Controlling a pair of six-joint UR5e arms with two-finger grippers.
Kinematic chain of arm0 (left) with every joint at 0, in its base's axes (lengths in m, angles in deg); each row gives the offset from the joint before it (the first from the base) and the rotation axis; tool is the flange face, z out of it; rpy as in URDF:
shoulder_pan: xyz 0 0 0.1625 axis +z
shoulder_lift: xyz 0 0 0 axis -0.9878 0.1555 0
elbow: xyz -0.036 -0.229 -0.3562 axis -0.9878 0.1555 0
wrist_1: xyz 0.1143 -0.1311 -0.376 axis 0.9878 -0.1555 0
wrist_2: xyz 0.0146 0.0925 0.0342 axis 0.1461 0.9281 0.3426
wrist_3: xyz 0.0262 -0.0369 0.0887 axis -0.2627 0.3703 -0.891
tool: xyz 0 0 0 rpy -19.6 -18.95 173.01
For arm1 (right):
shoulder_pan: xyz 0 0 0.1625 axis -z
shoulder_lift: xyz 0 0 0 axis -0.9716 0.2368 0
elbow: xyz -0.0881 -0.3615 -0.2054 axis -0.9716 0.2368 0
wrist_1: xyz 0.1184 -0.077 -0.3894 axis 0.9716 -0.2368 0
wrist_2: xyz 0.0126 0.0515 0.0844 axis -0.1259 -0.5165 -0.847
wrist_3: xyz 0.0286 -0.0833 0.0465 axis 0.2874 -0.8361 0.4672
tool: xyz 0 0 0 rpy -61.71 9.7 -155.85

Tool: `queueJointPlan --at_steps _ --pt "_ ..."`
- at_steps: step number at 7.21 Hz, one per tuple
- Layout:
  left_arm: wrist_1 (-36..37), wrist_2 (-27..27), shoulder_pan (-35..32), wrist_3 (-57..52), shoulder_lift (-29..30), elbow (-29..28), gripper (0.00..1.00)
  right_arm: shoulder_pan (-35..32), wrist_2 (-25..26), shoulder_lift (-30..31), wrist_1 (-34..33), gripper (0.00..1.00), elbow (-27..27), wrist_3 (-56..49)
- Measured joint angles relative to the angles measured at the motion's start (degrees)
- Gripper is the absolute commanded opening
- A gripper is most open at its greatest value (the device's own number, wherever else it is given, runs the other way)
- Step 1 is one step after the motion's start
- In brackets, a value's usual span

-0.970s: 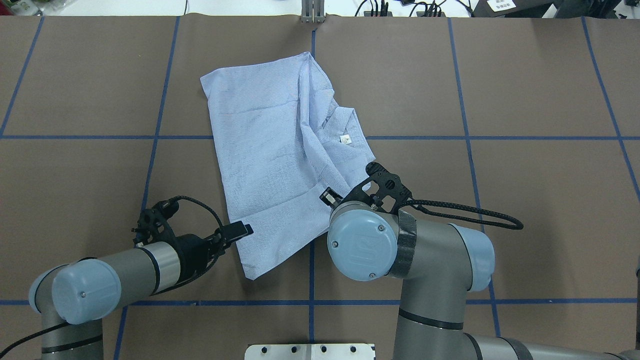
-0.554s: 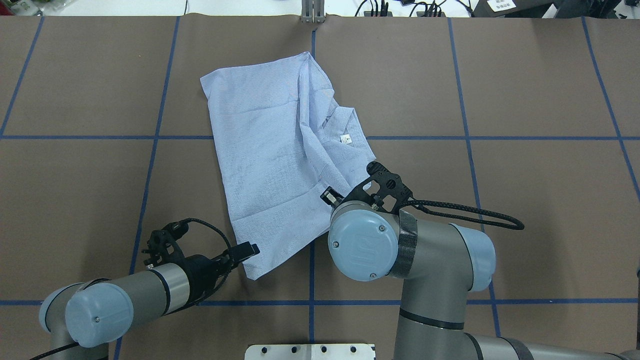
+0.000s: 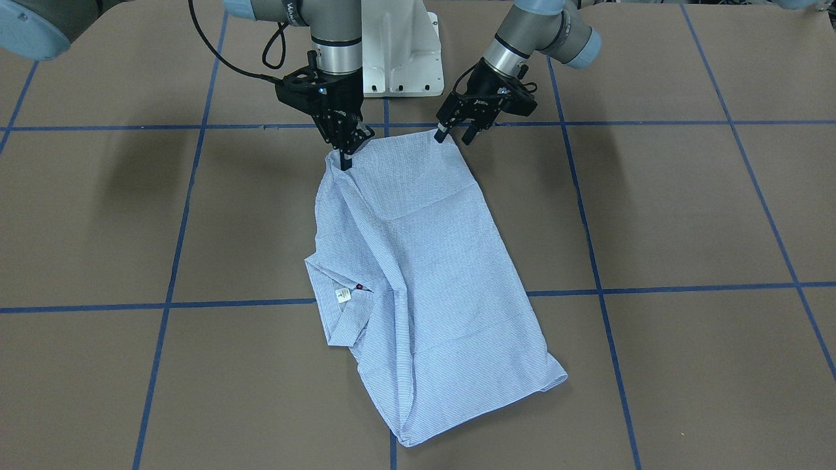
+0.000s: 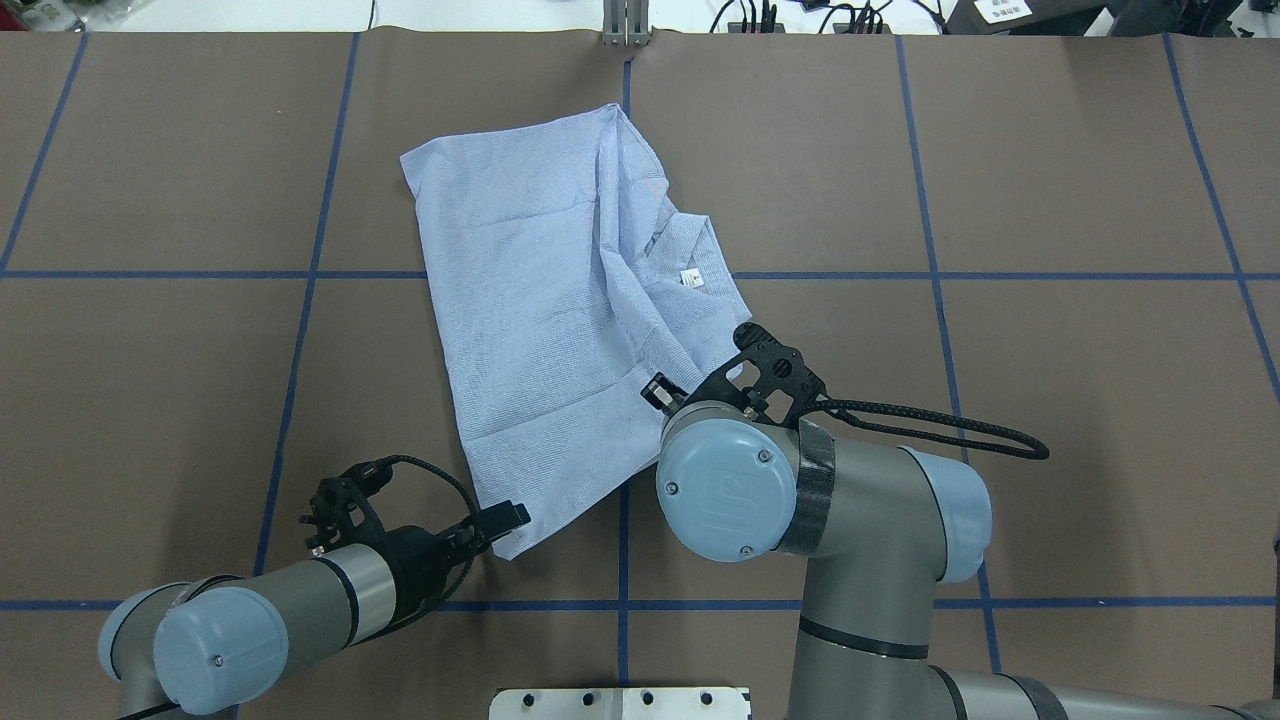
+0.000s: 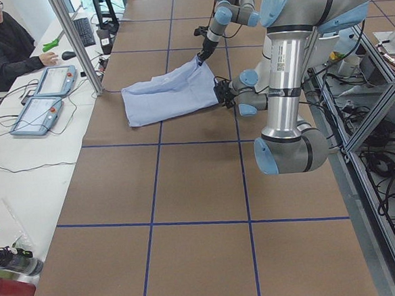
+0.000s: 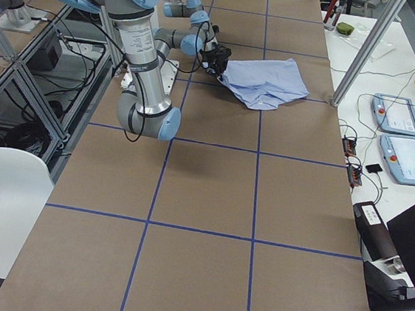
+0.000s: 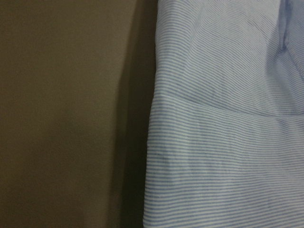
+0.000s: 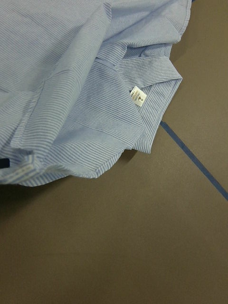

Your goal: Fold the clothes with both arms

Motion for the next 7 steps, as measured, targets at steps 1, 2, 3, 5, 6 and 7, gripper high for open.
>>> queueJointPlan --at_steps 1,2,3,5,6,7 --pt "-0.02 0.6 0.33 0.12 0.28 -0.16 0.82 0.0 0.0 -0.01 0.02 0.0 0.0 0.0" --pt "-0.02 0.97 0.83 0.26 0.68 -0.33 0.63 0.0 0.0 -0.04 0.0 0.0 0.0 0.0" --pt "-0.04 1.29 1.2 0.65 1.14 -0.42 0.33 0.0 0.0 -0.02 0.01 0.0 -0.01 0.0" --pt "-0.06 1.83 1.62 2.0 1.45 -0.48 0.0 -0.03 0.0 0.04 0.06 0.0 -0.01 -0.02" --pt "-0.07 1.88 1.61 2.23 1.35 -0.29 0.0 -0.06 0.0 0.13 0.05 0.0 -0.01 -0.06" --pt "-0.07 1.8 1.41 2.12 1.04 0.5 0.0 -0.07 0.0 0.35 0.03 0.0 -0.01 -0.08"
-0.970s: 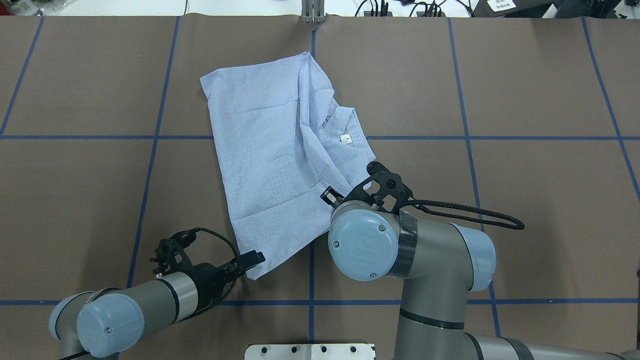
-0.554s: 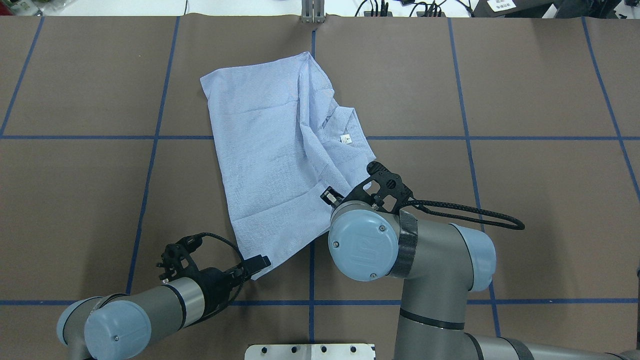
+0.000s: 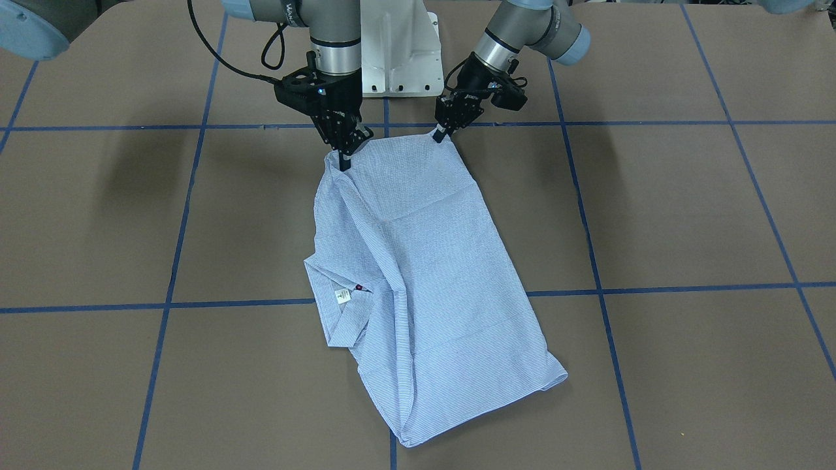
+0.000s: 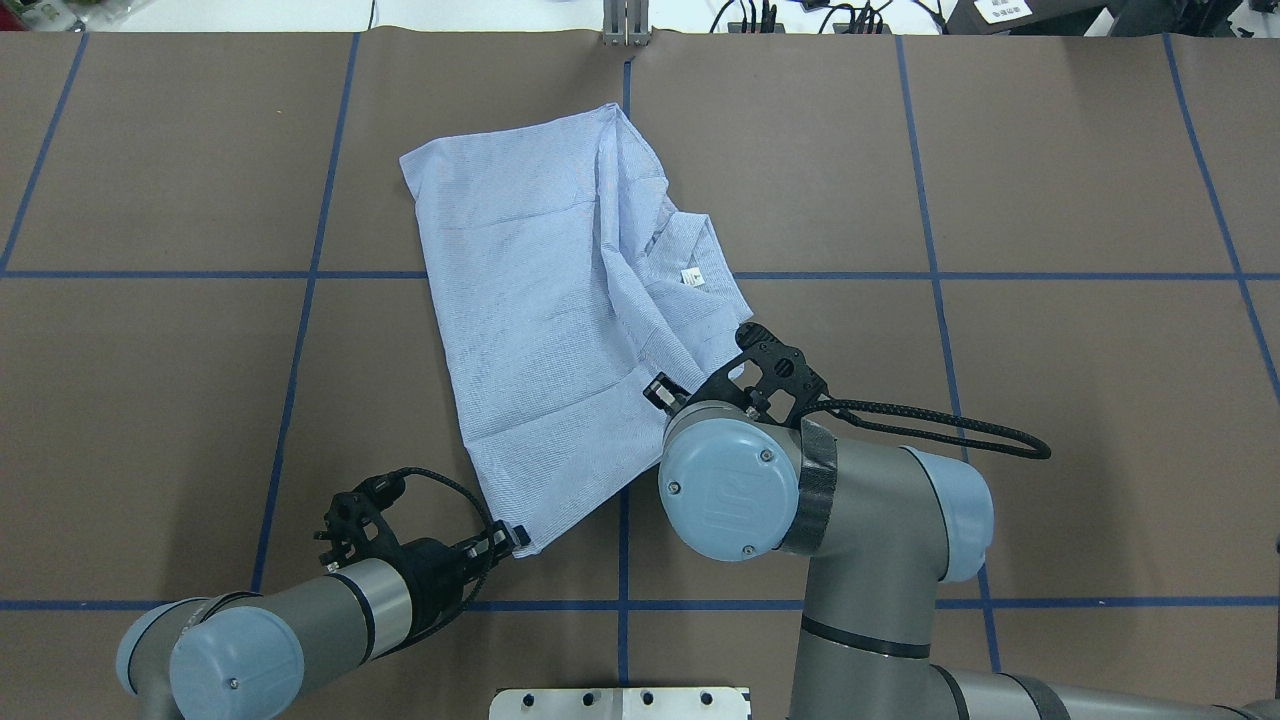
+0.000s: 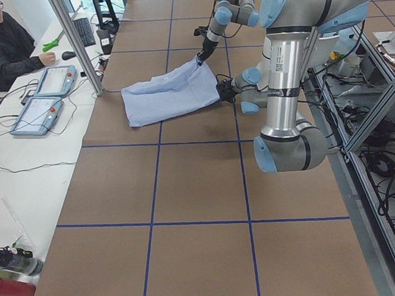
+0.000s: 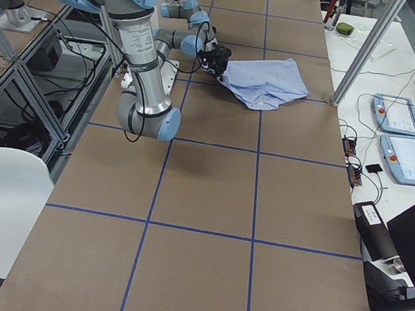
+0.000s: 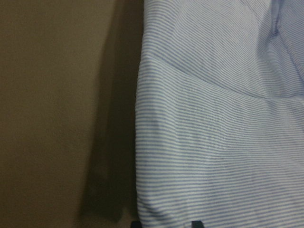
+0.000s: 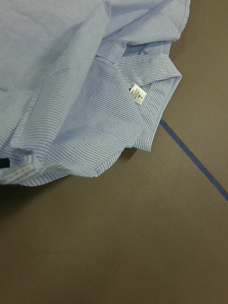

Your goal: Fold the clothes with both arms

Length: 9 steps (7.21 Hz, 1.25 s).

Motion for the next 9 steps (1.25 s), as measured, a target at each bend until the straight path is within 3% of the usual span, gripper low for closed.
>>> queueJointPlan --at_steps 2,4,7,9 --pt "0.08 -0.78 -0.54 -0.68 -1.78 5.24 0.0 0.23 -0.04 1.2 -0.01 0.0 -1.12 -0.22" --pt "1.64 -2.69 -0.71 -0.86 -4.18 13.6 0.0 2.82 0.85 4.41 -3.54 0.0 -9.67 -0.14" --pt "14.58 -7.91 -2.24 -0.88 -4.39 27.97 0.0 7.82 1.65 5.28 -18.31 0.0 -25.37 1.48" --pt "21.25 -13.01 -9.21 -3.87 -2.69 28.63 0.0 6.95 1.81 4.2 -21.01 0.0 -25.24 1.18"
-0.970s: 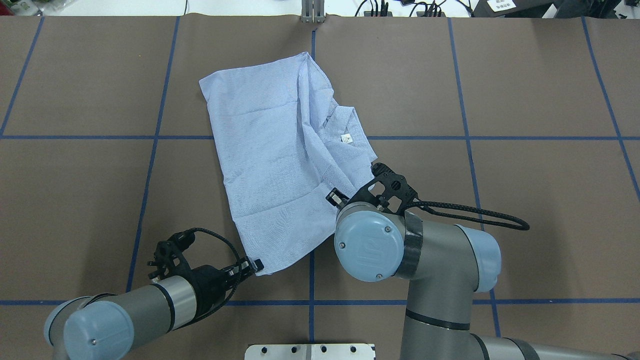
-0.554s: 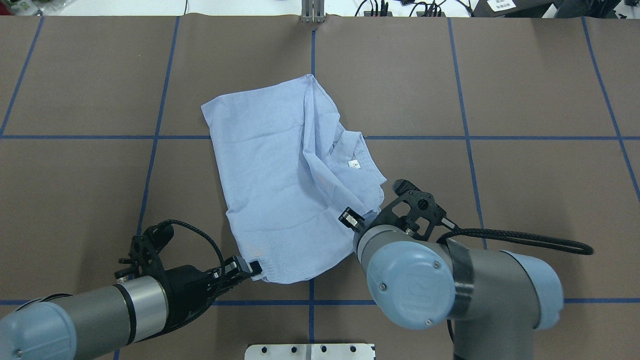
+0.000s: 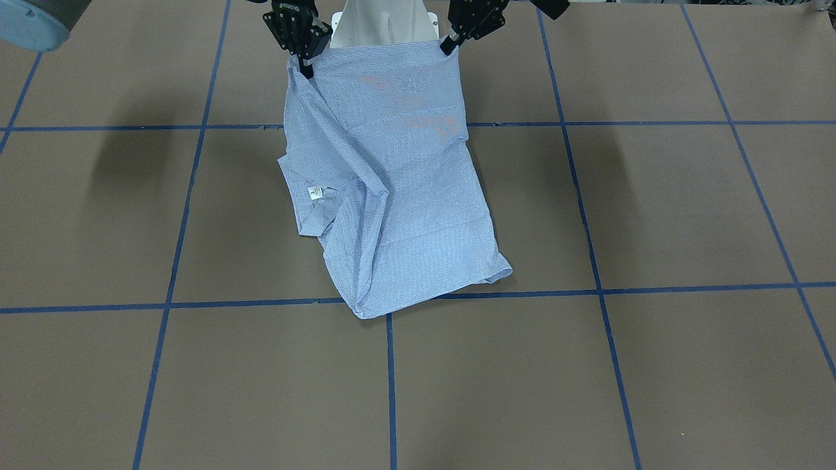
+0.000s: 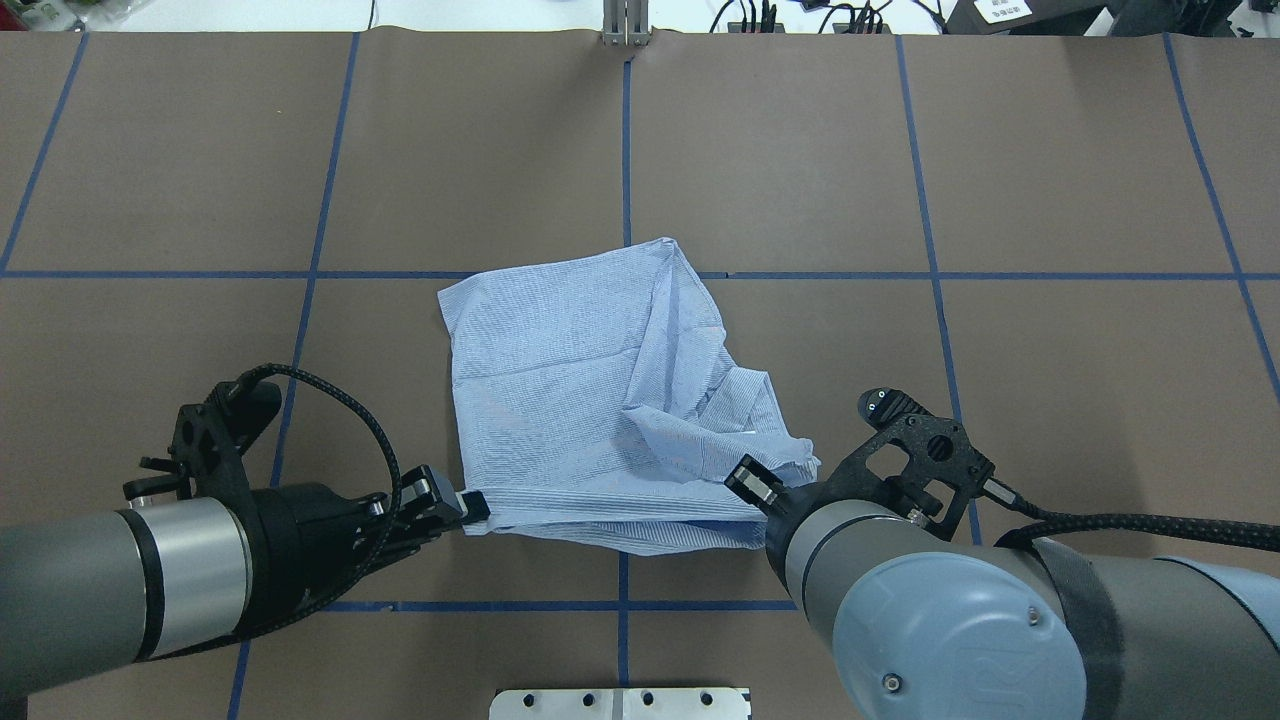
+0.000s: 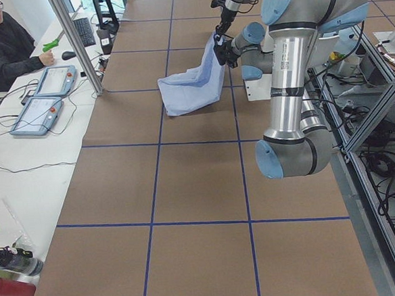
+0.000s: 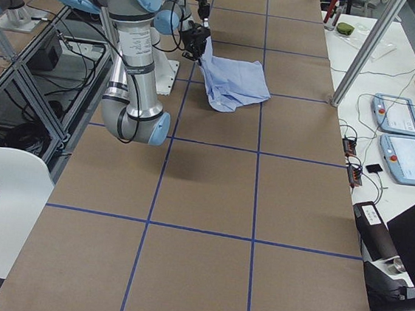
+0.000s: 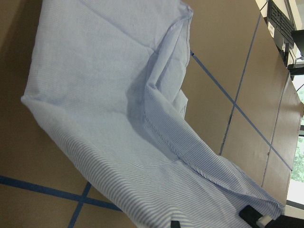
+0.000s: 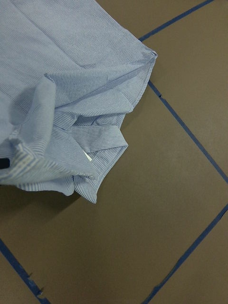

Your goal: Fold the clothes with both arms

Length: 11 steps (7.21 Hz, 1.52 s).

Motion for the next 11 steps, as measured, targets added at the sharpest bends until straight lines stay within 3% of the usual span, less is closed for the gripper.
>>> queueJointPlan --at_steps 3,6,11 --pt "3.01 -1.41 -9.55 -7.94 9.88 -12.45 0.0 -5.85 0.02 -5.57 2.06 0.0 9.8 -3.67" --pt "3.19 -1.57 -15.01 -14.02 14.6 -20.94 0.0 -12.87 -0.37 -7.88 14.25 0.0 21.11 -10.72" --pt "2.49 -0.75 -16.75 -17.73 17.8 -33.35 0.0 -19.53 -3.56 -18.59 32.98 0.0 50.87 -15.96"
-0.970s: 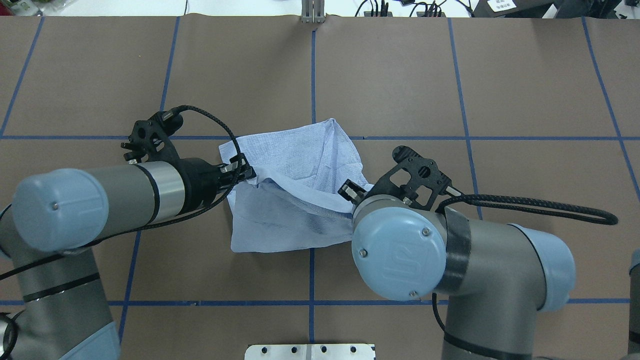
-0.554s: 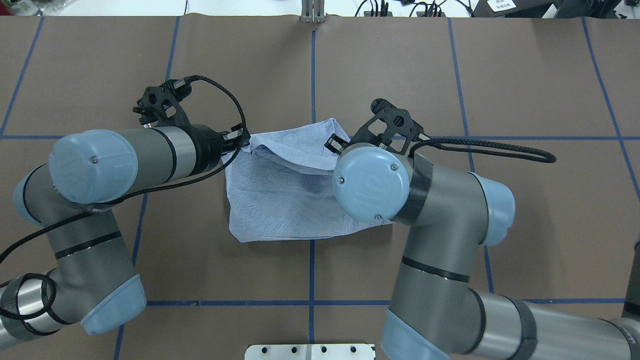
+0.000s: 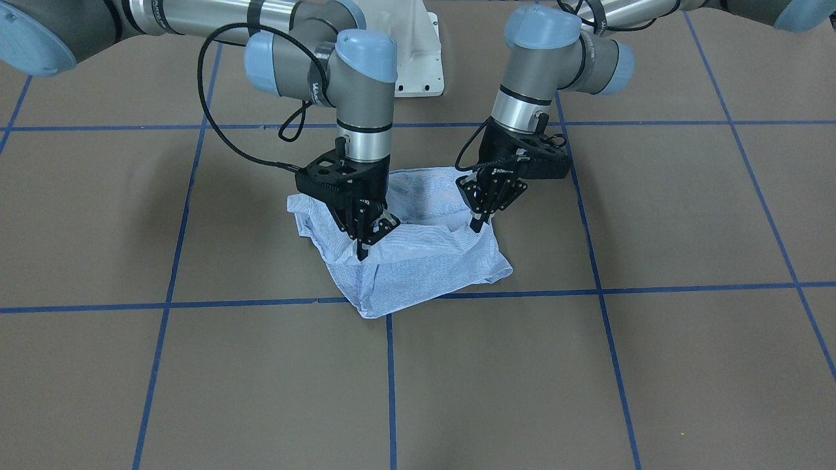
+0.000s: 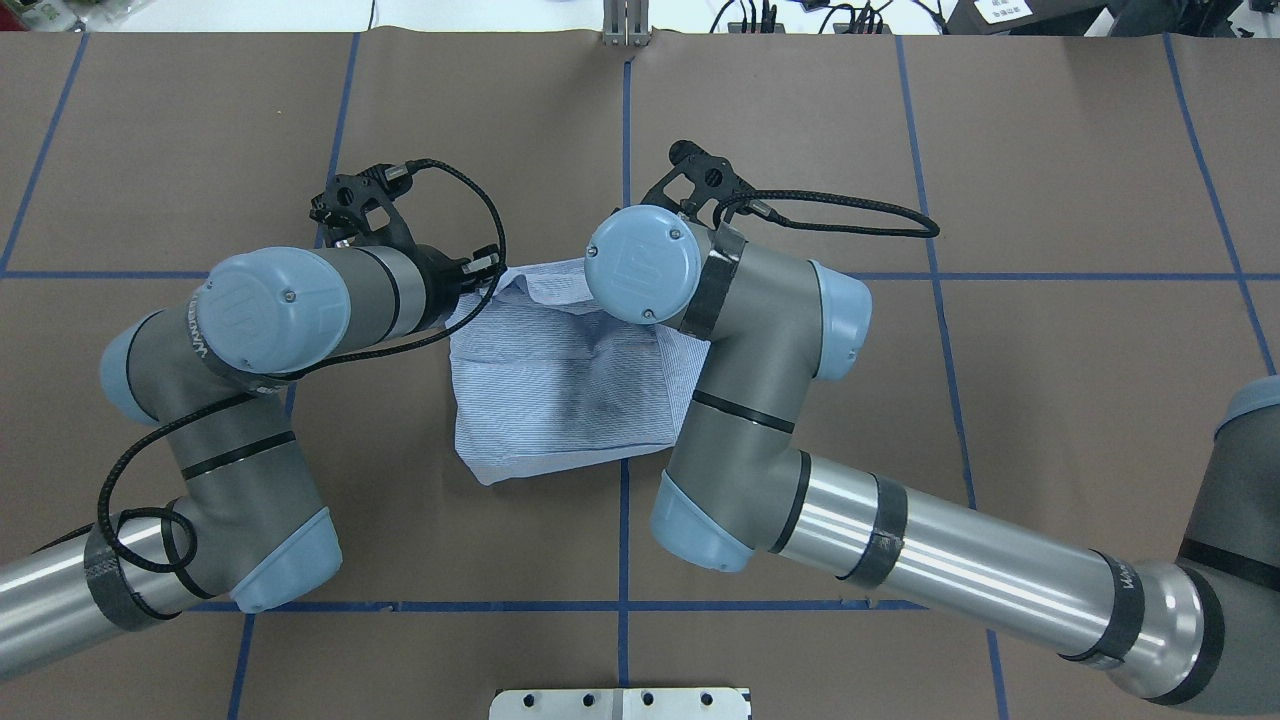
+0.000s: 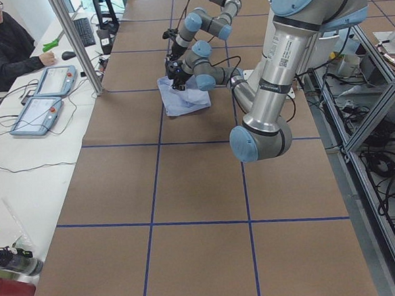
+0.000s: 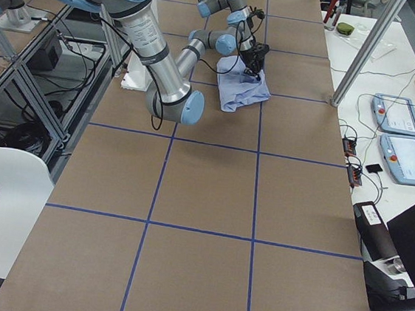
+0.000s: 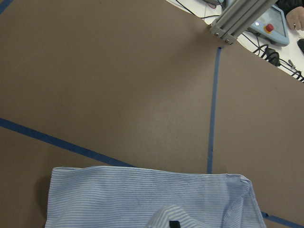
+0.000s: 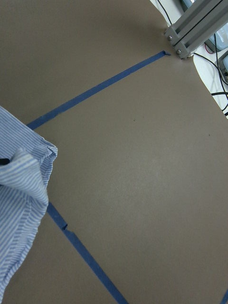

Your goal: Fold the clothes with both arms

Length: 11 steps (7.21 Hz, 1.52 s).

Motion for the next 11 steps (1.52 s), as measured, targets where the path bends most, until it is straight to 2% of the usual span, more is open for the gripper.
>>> queueJointPlan --at_steps 1,2,4,6,7,8,9,11 --pt "-0.43 0.18 -0.01 -1.52 0.05 -1.66 0.61 -0.12 -0.2 -0.47 2.69 0.89 3.38 -1.43" --pt "-1.59 0.27 -0.01 -2.63 -0.09 -3.06 1.0 -0.15 -0.54 -0.61 3.87 1.0 5.17 -2.8" --pt "-3.51 0.24 -0.3 -7.9 -0.69 -3.76 1.0 -0.79 -1.87 -1.27 4.33 1.0 5.96 -6.33" --pt "-3.51 -1.02 -1.5 -17.71 -2.21 0.33 1.0 -4.85 -9.64 -2.07 3.18 1.0 5.25 -11.6" --pt "-3.22 -4.07 -3.12 -23.07 -4.26 3.43 1.0 -7.79 -13.97 -1.91 0.61 1.0 4.1 -15.89" --pt "-3.07 -8.37 -5.64 -28.92 -7.09 6.64 1.0 -10.8 -18.06 -0.12 -2.33 1.0 1.07 -20.96" --pt "-3.03 -12.26 -8.53 -34.5 -10.32 9.54 1.0 -13.48 -21.51 4.24 -4.07 1.0 -4.24 -26.16" --pt "-3.0 -18.83 -15.5 -46.15 -17.77 13.95 1.0 -20.41 -29.38 16.76 -5.27 1.0 -15.67 -40.25"
